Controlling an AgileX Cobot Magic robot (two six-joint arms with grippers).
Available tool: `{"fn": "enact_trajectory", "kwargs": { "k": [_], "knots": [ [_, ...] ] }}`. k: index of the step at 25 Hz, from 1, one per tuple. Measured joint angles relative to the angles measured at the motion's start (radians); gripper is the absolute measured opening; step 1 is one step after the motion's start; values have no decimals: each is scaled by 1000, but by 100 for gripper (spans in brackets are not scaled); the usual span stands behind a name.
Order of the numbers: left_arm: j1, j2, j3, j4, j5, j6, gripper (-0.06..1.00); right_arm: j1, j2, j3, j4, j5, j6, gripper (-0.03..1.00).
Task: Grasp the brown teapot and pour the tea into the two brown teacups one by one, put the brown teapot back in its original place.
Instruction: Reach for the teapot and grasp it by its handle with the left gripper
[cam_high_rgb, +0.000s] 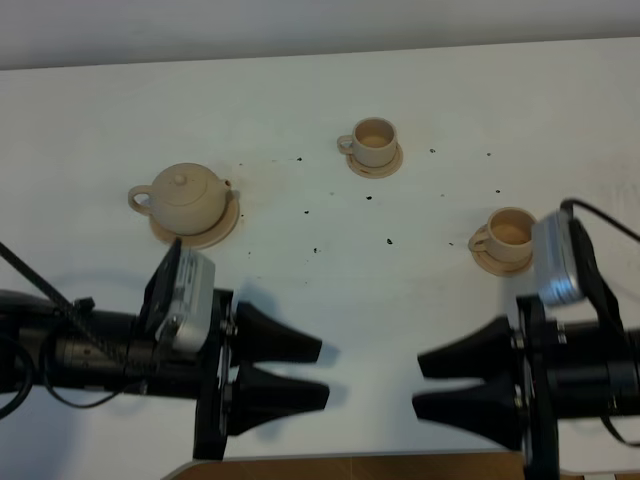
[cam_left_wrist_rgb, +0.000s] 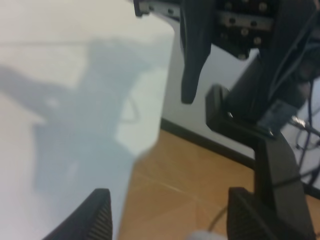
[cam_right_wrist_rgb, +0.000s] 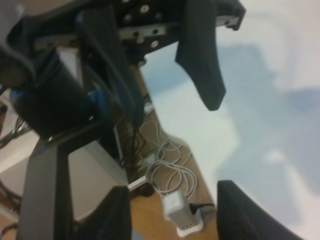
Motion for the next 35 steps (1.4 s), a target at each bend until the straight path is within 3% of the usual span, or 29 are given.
{"fn": "enact_trajectory", "kwargs": {
  "k": [6, 10, 13, 17, 20, 24, 27, 29, 32, 35],
  "knots": [
    [0, 1, -53, -1, 3, -39, 51, 0, 2, -113, -116, -31, 200, 42],
    [8, 3, -130, 21, -41, -194, 51, 0, -29, -203, -273, -47, 442, 42],
    [8, -2, -218, 101, -91, -339, 51, 0, -103, -281, -438, -52, 700, 41],
    [8, -45, -353, 276, -157, -612, 51, 0, -263, -363, -711, -40, 1119, 40],
    [8, -69, -455, 445, -203, -877, 51, 0, -406, -374, -994, -9, 1427, 39],
    [7, -74, -582, 743, -234, -1246, 51, 0, -584, -374, -1335, 76, 1802, 38],
    [-4, -74, -651, 964, -258, -1457, 51, 0, -700, -371, -1504, 151, 1943, 38],
    [-13, -74, -689, 1086, -261, -1583, 51, 0, -781, -349, -1542, 169, 1979, 38],
    [-15, -74, -726, 1188, -269, -1712, 51, 0, -886, -265, -1553, 156, 1980, 38],
    [-15, -73, -740, 1240, -280, -1767, 51, 0, -964, -189, -1553, 103, 1966, 38]
  ]
}}
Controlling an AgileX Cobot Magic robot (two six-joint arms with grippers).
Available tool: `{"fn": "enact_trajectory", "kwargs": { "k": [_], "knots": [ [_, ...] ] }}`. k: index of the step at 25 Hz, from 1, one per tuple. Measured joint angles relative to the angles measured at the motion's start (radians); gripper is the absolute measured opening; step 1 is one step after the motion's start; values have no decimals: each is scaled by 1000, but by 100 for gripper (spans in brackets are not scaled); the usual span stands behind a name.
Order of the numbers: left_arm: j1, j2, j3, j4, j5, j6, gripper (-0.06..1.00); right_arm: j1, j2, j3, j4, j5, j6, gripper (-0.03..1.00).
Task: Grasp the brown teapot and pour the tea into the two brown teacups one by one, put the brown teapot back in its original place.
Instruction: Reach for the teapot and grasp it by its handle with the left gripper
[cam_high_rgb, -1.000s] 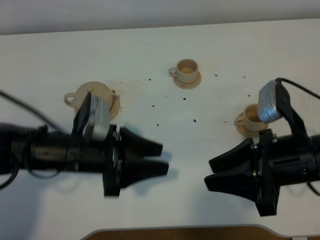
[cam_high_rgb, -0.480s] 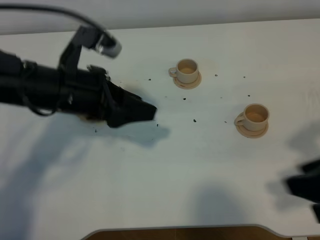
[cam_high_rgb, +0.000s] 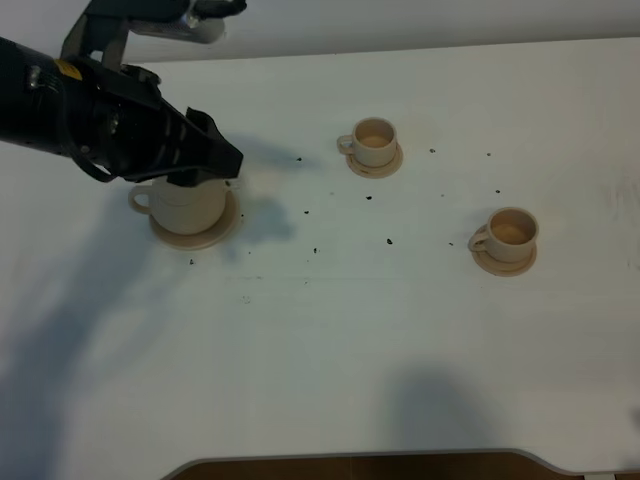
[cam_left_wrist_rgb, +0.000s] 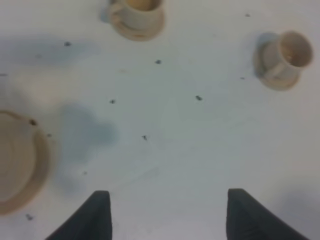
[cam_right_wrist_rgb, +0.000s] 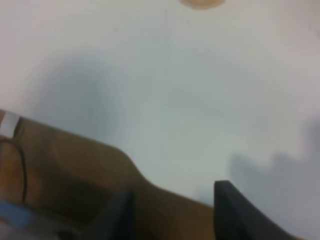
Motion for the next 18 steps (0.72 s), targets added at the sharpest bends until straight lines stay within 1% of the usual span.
{"fn": "enact_trajectory", "kwargs": {
  "k": [2, 4, 9, 16, 18],
  "knots": [
    [0, 14, -8, 9, 0, -21, 51, 0, -33, 13, 1, -35, -5, 38],
    [0, 40, -14, 13, -3, -28, 51, 0, -49, 14, -5, -44, -5, 38],
    [0, 139, -46, 20, -48, -34, 50, 0, -51, 15, -40, -45, -5, 38],
    [0, 278, -87, 36, -58, -36, 50, 0, -51, 15, -54, -45, -10, 38],
    [0, 299, -88, 57, -58, -36, 50, 0, -51, 15, -60, -45, -13, 38]
  ]
}}
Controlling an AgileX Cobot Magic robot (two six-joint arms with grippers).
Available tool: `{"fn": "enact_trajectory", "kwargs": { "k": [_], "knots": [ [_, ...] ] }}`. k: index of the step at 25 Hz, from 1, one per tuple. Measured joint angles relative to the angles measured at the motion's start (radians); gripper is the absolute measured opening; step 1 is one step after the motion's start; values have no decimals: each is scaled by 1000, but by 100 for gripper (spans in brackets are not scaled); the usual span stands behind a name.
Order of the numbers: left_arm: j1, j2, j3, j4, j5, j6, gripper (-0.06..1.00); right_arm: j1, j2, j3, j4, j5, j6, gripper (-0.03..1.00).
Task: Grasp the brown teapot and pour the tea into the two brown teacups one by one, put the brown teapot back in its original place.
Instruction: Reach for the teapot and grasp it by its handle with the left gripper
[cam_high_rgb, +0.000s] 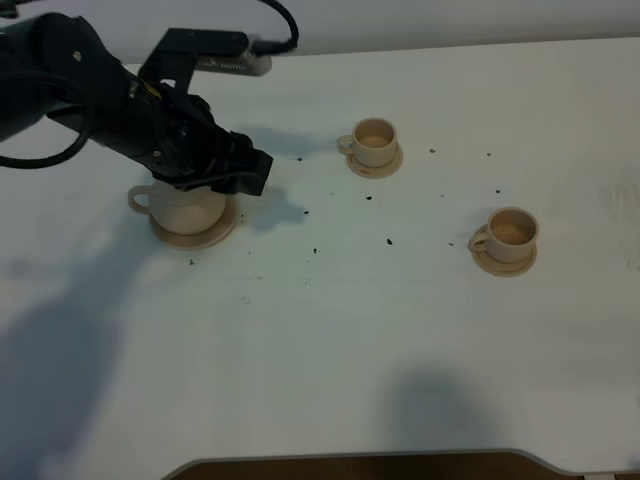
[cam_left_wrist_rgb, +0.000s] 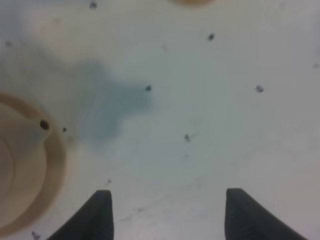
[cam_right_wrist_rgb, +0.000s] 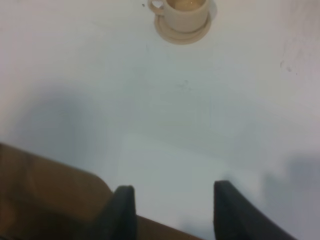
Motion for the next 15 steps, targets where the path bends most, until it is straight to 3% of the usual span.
{"fn": "enact_trajectory", "kwargs": {
  "k": [4, 9, 15],
  "knots": [
    [0, 8, -1, 31, -17, -2, 50, -31, 0, 0, -16, 0, -1, 38],
    [0, 8, -2, 41, -22, -2, 50, -165, -12, 0, -18, 0, -1, 38],
    [0, 8, -3, 80, -29, -3, 50, -242, -194, 0, -24, 0, -1, 38]
  ]
}}
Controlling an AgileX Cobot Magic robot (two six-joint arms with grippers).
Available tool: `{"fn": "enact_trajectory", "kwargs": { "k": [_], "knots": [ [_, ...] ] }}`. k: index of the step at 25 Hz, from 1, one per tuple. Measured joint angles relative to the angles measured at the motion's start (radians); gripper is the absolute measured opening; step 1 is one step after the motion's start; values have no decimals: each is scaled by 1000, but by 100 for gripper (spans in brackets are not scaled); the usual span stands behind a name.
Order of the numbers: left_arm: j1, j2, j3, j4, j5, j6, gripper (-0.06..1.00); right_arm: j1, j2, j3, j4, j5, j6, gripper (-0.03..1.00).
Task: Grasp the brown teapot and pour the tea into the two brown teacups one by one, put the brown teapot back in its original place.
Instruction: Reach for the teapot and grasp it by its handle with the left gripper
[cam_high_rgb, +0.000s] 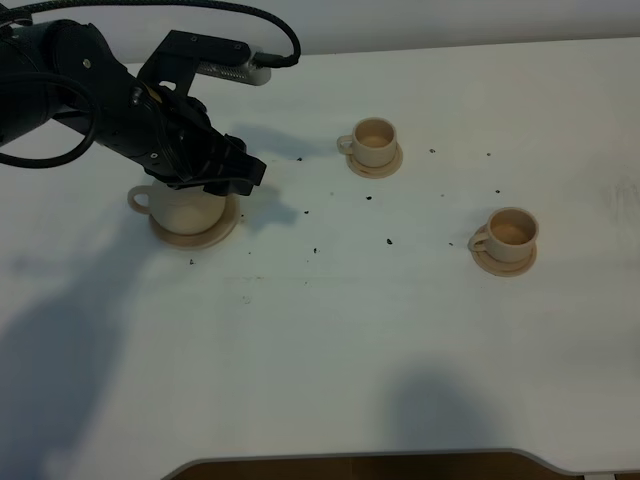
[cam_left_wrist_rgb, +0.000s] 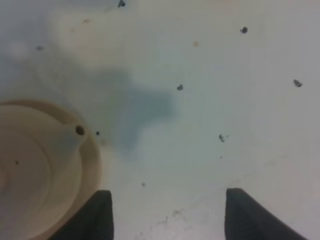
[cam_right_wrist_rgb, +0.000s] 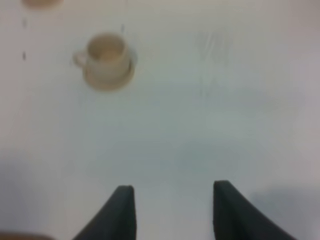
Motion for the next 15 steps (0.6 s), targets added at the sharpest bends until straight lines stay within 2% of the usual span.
{"fn": "enact_trajectory", "kwargs": {
  "k": [4, 8, 11, 15],
  "knots": [
    [0, 2, -18, 10, -6, -1, 50, -1, -95, 0, -10, 1, 0, 38],
    [0, 10, -99, 10, 29, -2, 50, -2, -97, 0, -21, 1, 1, 38],
    [0, 35, -179, 9, 89, -2, 50, -4, -97, 0, -22, 1, 1, 38],
    [0, 100, -298, 33, 232, 0, 50, -5, -97, 0, -22, 1, 1, 38]
  ]
}}
